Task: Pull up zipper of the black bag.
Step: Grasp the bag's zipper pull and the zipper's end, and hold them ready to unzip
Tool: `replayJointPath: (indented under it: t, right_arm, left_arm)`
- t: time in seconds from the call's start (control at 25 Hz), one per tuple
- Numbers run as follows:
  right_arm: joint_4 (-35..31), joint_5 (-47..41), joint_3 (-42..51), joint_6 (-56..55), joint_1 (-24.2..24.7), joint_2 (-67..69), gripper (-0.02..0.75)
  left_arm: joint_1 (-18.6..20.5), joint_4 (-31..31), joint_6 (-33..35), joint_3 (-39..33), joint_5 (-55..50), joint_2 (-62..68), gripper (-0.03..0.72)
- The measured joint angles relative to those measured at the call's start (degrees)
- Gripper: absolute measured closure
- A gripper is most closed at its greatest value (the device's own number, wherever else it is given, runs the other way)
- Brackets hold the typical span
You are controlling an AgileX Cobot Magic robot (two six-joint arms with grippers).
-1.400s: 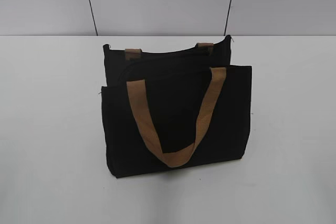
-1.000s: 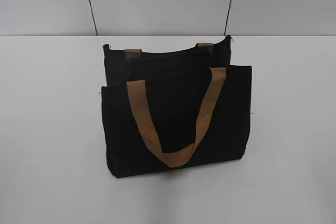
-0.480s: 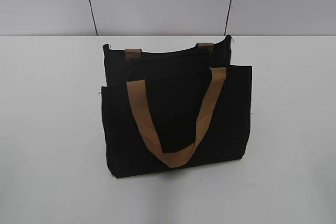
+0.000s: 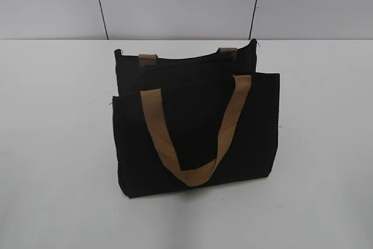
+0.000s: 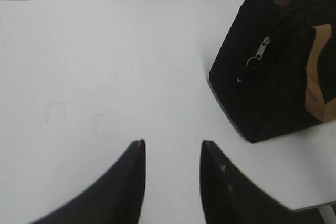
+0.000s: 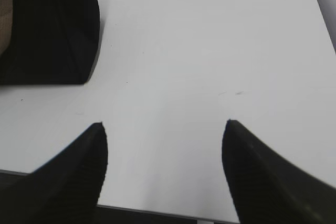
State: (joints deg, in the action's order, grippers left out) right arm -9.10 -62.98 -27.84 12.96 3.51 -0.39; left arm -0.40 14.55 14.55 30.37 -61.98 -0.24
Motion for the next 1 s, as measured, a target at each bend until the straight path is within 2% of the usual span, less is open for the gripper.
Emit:
replayJointPath:
  t: [0.2,0.32,0.44,0.6,0.72,0.84,0.92,1.0]
  right_arm:
    - [0.0,0.25,0.0,0.0,0.0,3.53,0.209]
    - [0.0,1.9,-1.22,0.0,0.0,8.58,0.209]
    - [-0.79,4.14,-4.16,0.0,0.0,14.06,0.209]
    - [-4.42,4.99,-9.06,2.02,0.0,23.11,0.209]
    - [-6.6,5.13,-13.16,5.38,0.0,28.58,0.209]
    - [-7.3,5.13,-17.5,7.91,0.0,34.29,0.209]
    - [-7.36,5.13,-20.16,9.29,0.0,37.5,0.209]
    - [-7.48,5.13,-22.37,10.83,0.0,39.93,0.209]
  left_arm:
    - [0.0,0.0,0.0,0.06,0.41,5.3,0.237]
    - [0.0,0.0,1.06,1.41,3.34,11.31,0.21]
    - [-0.06,0.97,7.56,2.83,7.49,18.97,0.211]
    - [-0.17,9.68,22.46,2.88,14.46,30.96,0.225]
    - [-0.23,21.91,40.51,2.88,18.25,40.1,0.227]
    - [-0.28,37.54,59.79,2.93,18.33,51.56,0.23]
    - [-0.29,45.69,70.41,2.93,17.87,57.1,0.237]
    - [-0.35,51.06,79.09,3.06,18.6,62.67,0.245]
